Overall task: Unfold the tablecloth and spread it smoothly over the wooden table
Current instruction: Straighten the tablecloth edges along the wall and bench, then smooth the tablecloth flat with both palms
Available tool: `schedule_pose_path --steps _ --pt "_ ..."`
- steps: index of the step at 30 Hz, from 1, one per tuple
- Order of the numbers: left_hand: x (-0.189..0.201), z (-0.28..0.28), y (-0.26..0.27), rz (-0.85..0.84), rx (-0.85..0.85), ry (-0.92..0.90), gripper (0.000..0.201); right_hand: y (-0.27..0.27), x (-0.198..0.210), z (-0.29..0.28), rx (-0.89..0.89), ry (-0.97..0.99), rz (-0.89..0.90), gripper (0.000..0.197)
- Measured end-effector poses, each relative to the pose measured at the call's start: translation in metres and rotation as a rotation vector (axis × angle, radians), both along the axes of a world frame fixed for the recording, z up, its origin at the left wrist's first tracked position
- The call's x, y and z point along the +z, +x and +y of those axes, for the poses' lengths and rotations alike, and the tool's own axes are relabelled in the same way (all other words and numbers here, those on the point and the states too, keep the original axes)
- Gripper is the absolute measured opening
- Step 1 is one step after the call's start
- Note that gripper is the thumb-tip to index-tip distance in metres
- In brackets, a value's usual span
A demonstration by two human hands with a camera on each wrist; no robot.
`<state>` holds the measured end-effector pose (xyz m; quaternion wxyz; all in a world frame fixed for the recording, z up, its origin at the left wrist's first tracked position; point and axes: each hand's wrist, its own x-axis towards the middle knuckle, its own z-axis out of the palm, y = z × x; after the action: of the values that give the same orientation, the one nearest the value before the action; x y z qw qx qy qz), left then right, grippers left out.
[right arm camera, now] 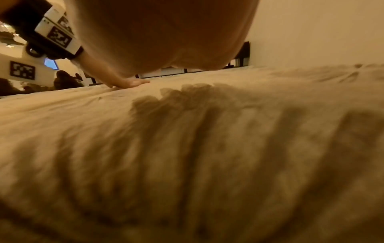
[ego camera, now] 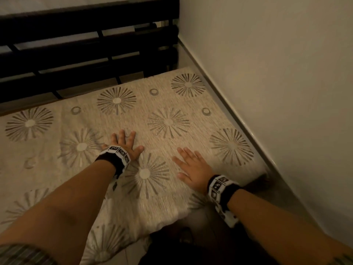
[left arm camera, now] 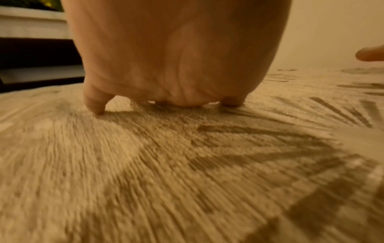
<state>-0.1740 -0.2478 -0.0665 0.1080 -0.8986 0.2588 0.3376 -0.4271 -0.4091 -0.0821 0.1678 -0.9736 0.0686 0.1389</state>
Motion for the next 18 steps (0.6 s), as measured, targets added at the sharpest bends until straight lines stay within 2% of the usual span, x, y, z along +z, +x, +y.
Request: schedule_pose_path --steps 2,4,7,10,12,14,18 --pt "-0.003 -0.001 0.002 0.016 0.002 0.01 0.088 -0.001 -0.011 0.008 -0.028 -0.017 0.028 0.065" --pt "-0.001 -0.002 -0.001 -0.001 0.007 0.012 0.085 -0.006 -0.018 -0.002 -0.092 -0.042 0.061 0.077" --pt "0.02 -0.012 -0.015 -0.149 -0.07 0.058 0.08 -0.015 -0.018 -0.025 -0.191 -0.077 0.089 0.088" --pt "0.044 -0.037 -0.06 -0.241 -0.138 0.02 0.068 -0.012 -0.011 -0.033 -0.225 -0.111 0.118 0.083" --pt "0.046 -0.049 -0.108 -0.206 -0.151 -0.12 0.063 -0.001 -0.004 -0.025 -0.219 -0.108 0.088 0.073" --pt "0.033 -0.045 -0.155 -0.177 -0.137 -0.243 0.064 0.011 0.001 -0.009 -0.175 -0.086 0.071 0.066" --pt "-0.002 -0.003 -0.196 -0.044 0.019 -0.219 0.064 0.017 -0.012 0.021 -0.069 -0.159 0.13 0.065"
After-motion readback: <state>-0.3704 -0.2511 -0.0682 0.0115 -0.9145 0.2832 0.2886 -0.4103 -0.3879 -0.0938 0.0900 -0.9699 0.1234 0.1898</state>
